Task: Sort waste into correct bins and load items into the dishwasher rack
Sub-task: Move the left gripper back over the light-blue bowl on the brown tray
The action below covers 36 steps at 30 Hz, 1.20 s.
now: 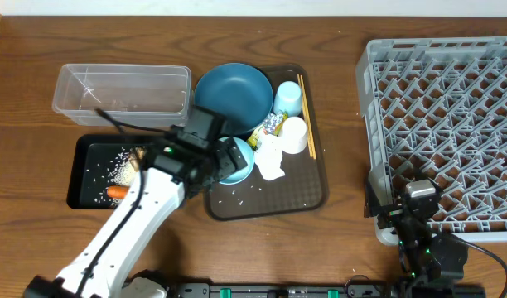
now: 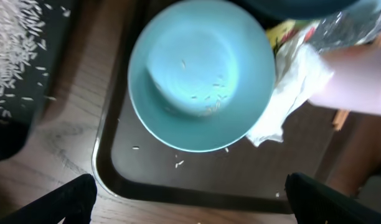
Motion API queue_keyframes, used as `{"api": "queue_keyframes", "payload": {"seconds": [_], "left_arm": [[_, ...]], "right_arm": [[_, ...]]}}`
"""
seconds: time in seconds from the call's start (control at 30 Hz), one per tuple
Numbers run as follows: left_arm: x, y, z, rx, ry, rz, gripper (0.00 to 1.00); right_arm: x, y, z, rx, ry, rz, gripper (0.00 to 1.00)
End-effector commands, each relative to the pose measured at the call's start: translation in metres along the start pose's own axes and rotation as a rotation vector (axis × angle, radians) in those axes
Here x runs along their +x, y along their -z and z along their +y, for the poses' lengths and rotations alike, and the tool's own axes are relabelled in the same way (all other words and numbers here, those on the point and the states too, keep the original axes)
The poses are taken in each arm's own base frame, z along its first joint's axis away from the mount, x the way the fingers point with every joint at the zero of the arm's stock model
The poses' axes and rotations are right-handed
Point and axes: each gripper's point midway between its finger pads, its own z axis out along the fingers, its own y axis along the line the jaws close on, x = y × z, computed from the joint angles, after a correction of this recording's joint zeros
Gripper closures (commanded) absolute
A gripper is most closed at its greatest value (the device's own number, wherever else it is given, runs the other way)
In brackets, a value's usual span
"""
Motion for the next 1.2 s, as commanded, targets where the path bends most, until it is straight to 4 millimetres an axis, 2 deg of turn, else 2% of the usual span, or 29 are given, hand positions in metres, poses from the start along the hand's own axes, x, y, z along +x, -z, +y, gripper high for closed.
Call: {"api": "queue_keyframes", "payload": {"seconds": [0.0, 0.27, 0.5, 0.73, 1.17], "left_arm": [[0.005, -0.011, 0.001, -0.047, -0.039, 0.013, 0.02], [0.029, -0.035, -0.008, -0.090, -0.114, 0.087, 0.02], [0.045, -0.039, -0.038, -0.022, -0.273, 0.058, 0.02], [0.043, -0.038, -0.041, -0.061, -0.331, -0.031, 0.02], [0.037, -0.038, -0.044, -0.060, -0.330, -0.067, 0.02]], "right_arm": [[0.001, 0.000, 0.000, -0.001, 0.012, 0.001, 0.01], [0.001, 0.000, 0.000, 0.000, 0.012, 0.001, 0.01], [0.001, 0.000, 0.000, -0.001, 0.012, 0.001, 0.01], [0.001, 0.000, 0.000, 0.000, 0.012, 0.001, 0.01], [0.001, 0.000, 0.000, -0.001, 0.012, 0.001, 0.01]]}}
